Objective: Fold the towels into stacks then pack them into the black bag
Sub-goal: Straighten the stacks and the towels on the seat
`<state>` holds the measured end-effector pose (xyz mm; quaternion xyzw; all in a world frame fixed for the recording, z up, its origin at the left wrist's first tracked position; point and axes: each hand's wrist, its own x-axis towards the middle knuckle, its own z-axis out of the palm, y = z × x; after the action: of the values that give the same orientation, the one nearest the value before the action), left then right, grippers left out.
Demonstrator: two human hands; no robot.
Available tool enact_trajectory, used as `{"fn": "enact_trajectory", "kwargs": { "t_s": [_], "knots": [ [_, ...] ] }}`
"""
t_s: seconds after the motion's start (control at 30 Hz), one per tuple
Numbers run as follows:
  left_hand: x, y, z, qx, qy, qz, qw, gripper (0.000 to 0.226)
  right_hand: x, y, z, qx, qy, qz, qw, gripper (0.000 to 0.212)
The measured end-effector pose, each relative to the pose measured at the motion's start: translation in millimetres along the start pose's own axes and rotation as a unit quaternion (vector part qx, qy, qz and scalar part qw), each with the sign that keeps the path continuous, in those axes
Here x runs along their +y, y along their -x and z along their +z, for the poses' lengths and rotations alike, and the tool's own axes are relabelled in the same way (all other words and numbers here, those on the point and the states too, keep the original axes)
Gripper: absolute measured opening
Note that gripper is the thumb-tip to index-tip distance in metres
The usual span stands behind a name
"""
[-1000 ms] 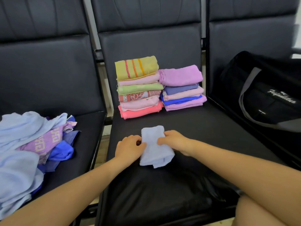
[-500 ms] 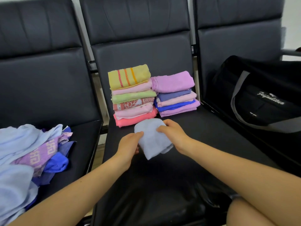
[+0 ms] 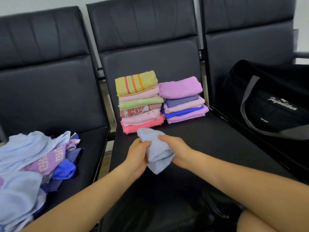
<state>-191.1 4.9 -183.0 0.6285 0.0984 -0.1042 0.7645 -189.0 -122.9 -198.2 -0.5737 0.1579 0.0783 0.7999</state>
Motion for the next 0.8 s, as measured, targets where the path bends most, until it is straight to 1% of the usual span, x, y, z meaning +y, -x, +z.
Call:
{"fn": "enact_trajectory", "kwargs": {
  "t_s": [0.07, 0.1, 0.2, 0.3, 0.37, 0.4, 0.47, 0.5, 0.53, 0.57, 0.63, 0.7, 0.77, 0.8],
  "knots": [
    [-3, -1, -1, 0.001, -0.033, 0.017, 0.999, 0.019, -1, -1, -2, 0.013, 0.006, -0.003, 1.0, 0.024],
    [-4, 0, -2, -0.011, -0.03, 0.016, 0.999, 0.019, -1, -1, -4, 0.013, -0.004, -0.009, 1.0, 0.024],
    [-4, 5, -4, -0.077, -0.027, -0.002, 0.997, 0.03, -6, -1, -9, -0.004, -0.023, -0.034, 0.999, 0.02],
    [-7, 9, -6, -0.101, -0.058, -0.03, 0.993, 0.034, -10, 0, -12, -0.033, -0.022, -0.046, 0.998, 0.018],
    [-9, 10, -8, -0.087, -0.07, -0.069, 0.991, 0.033, -12, -1, -14, -0.057, -0.036, -0.054, 0.996, 0.022],
    [-9, 10, -9, -0.084, -0.065, -0.101, 0.989, 0.036, -14, -1, -15, -0.071, -0.047, -0.06, 0.995, 0.027],
    [-6, 8, -11, -0.099, -0.037, -0.167, 0.98, 0.055, -18, 0, -15, -0.095, -0.065, -0.068, 0.991, 0.035],
    [-4, 7, -9, -0.112, -0.007, -0.188, 0.976, 0.063, -19, 0, -15, -0.102, -0.071, -0.068, 0.99, 0.036],
    [-1, 7, -7, -0.119, 0.03, -0.195, 0.973, 0.067, -21, 0, -15, -0.11, -0.074, -0.067, 0.989, 0.036],
    [3, 7, -3, -0.116, 0.078, -0.185, 0.973, 0.065, -23, 1, -16, -0.119, -0.073, -0.066, 0.988, 0.036],
    [9, 5, 6, -0.085, 0.159, -0.122, 0.976, 0.054, -25, 4, -17, -0.138, -0.046, -0.073, 0.987, 0.037],
    [16, 2, 11, -0.062, 0.152, -0.06, 0.985, 0.038, -28, 7, -19, -0.124, 0.005, -0.092, 0.988, 0.037],
    [20, -4, 13, -0.034, 0.126, -0.031, 0.991, 0.015, -31, 10, -21, -0.09, 0.03, -0.106, 0.99, 0.035],
    [23, -9, 13, -0.026, 0.129, -0.023, 0.991, 0.01, -31, 11, -22, -0.079, 0.026, -0.107, 0.991, 0.035]
  ]
}}
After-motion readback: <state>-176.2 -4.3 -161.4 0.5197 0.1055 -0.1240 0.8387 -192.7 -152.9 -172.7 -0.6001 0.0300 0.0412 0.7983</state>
